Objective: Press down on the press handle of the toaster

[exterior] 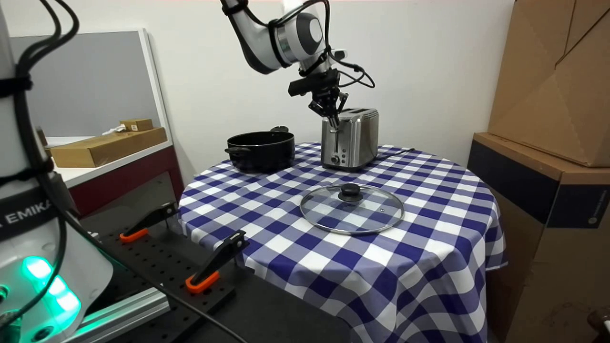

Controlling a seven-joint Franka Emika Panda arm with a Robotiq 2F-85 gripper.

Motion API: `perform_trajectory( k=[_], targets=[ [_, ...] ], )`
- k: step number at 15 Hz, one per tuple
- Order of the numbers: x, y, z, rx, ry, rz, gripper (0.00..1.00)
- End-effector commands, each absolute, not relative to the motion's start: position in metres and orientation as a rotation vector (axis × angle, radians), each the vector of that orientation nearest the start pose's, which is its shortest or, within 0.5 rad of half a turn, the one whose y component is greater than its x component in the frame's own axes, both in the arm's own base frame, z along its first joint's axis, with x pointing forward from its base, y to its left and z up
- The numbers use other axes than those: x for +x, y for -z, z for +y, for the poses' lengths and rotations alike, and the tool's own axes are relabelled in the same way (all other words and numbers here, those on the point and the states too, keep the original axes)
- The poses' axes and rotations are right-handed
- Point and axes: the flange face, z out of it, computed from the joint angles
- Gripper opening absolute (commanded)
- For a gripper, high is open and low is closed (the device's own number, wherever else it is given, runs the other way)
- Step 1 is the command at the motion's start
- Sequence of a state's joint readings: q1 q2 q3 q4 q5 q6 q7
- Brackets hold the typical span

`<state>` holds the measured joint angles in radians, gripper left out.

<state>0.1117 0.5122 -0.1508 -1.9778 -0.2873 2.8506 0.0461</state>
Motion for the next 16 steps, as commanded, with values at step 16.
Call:
perform_trajectory(
  k=[16],
  targets=[
    [0.655,-0.146,-0.002,-3.329,0.452,-0.423,0.00]
  ],
)
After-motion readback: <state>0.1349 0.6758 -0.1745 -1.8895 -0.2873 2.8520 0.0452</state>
